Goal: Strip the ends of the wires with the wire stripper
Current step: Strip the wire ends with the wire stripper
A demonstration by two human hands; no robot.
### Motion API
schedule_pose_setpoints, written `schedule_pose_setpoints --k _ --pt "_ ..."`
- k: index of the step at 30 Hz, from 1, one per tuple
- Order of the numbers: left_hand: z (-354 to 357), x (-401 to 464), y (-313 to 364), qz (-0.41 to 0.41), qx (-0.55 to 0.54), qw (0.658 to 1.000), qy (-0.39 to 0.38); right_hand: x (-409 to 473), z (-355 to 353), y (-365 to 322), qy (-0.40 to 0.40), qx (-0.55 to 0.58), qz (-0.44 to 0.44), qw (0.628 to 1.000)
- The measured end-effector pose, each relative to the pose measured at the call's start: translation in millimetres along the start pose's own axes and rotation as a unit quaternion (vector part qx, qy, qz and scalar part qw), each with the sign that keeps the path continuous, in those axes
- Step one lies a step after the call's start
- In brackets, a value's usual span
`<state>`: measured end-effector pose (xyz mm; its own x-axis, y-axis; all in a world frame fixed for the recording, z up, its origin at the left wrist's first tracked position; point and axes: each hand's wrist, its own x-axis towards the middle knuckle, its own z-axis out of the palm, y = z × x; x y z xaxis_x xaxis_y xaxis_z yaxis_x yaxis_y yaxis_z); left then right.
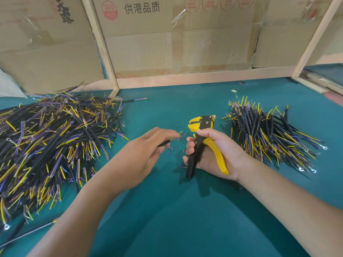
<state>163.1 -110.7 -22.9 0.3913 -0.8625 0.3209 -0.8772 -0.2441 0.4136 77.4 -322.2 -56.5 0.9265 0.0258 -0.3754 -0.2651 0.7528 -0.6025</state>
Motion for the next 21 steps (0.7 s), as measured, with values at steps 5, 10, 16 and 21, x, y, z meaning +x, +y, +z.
schedule_pose_setpoints --k 5,10,16,21 --pt "2.9 1.5 1.3 0.021 -0.039 0.998 0.040 -1.1 1.7 0.1 0.003 -0.002 0.002 1.000" --pt "0.9 0.7 4.1 0.019 -0.065 0.996 0.063 -1.2 1.7 0.5 0.004 -0.003 0.000 1.000" --pt "-0.4 0.6 9.4 0.001 -0.093 0.993 0.072 -0.7 0.2 0.0 0.000 -0.008 0.001 1.000" --pt "3.1 3.3 12.7 -0.009 -0.117 0.989 0.094 1.7 -2.2 -0.4 -0.003 -0.005 0.006 1.000"
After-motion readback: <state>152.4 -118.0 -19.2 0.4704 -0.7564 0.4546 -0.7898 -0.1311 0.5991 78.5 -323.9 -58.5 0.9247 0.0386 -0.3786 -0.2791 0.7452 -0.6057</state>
